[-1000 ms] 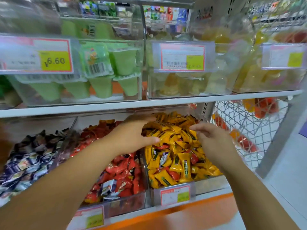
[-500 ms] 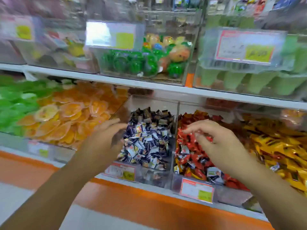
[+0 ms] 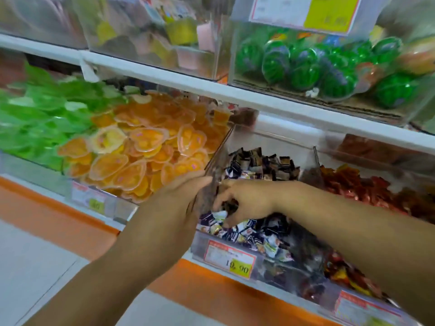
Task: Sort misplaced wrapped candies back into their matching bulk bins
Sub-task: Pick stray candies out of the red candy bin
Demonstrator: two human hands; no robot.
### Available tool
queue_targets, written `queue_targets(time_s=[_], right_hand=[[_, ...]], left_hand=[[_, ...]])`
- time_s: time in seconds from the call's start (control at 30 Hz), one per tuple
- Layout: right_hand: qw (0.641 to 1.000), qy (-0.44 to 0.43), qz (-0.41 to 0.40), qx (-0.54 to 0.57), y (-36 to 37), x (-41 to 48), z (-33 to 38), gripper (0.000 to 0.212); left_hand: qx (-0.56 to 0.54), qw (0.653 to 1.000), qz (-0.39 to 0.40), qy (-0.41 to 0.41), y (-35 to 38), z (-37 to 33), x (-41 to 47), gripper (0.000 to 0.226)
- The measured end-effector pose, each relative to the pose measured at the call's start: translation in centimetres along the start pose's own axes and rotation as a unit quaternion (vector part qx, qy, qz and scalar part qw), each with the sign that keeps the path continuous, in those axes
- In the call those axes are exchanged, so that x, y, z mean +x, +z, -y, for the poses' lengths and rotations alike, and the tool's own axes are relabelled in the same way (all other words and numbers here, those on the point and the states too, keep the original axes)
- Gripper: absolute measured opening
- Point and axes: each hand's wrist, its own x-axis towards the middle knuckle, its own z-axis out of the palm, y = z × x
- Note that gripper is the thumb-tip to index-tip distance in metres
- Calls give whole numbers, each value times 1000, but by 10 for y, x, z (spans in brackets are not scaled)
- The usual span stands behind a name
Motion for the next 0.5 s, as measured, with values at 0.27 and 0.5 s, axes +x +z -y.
queue_targets(time_s=[0.27,0.5], right_hand=[[996,76,39,16,-34,-54,-34,26],[983,168,-73,-20,-27,13,-37,81]], left_hand=[[4,999,-32,-26,4,-7,11,71],[4,999,-39,-19,6,-4,10,64]])
